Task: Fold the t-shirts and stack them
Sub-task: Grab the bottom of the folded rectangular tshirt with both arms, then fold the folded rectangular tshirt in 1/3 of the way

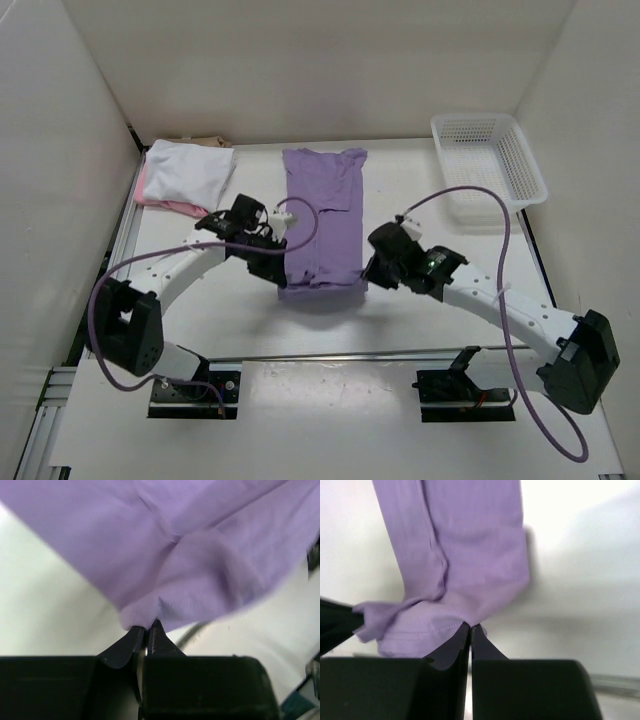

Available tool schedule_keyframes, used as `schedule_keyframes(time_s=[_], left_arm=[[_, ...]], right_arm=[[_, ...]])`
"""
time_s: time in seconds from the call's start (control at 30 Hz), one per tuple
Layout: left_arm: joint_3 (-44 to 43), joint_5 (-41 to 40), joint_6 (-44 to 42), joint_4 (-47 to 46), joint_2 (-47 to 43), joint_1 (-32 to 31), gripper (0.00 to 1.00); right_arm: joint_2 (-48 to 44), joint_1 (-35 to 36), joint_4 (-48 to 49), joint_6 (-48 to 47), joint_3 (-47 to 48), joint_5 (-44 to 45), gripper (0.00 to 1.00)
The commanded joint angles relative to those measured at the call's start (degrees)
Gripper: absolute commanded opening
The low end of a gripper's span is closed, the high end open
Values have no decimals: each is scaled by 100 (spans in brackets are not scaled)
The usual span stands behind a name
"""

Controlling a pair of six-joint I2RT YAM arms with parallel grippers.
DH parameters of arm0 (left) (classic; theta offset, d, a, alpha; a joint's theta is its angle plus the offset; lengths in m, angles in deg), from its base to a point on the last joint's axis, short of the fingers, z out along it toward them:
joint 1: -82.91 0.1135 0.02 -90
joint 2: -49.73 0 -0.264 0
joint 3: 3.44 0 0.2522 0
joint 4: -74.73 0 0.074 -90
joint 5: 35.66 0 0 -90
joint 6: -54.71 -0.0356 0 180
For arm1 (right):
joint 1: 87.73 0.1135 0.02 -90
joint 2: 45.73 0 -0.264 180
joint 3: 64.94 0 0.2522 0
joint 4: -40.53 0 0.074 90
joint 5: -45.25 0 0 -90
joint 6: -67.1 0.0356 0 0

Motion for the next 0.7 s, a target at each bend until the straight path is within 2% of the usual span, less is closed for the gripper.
schedule_keyframes(time_s=[0.0,0.23,0.37,0.67], left_arm=[[-699,-143,-45,200,443,227,11],[-2536,-565,-45,-2,1691,578,11],[-3249,-189,-45,-2,2499,885,11],[-4470,191,-45,-2,3931,1246,11]], right_arm=[[449,-948,201,-1157,384,-203,0],[1944,-2102,704,-1826,1508,-1276,0],[2745,-2314,765,-1966,2421,-1795,0],[4203,-2744,696,-1976,3425,-2402,0]])
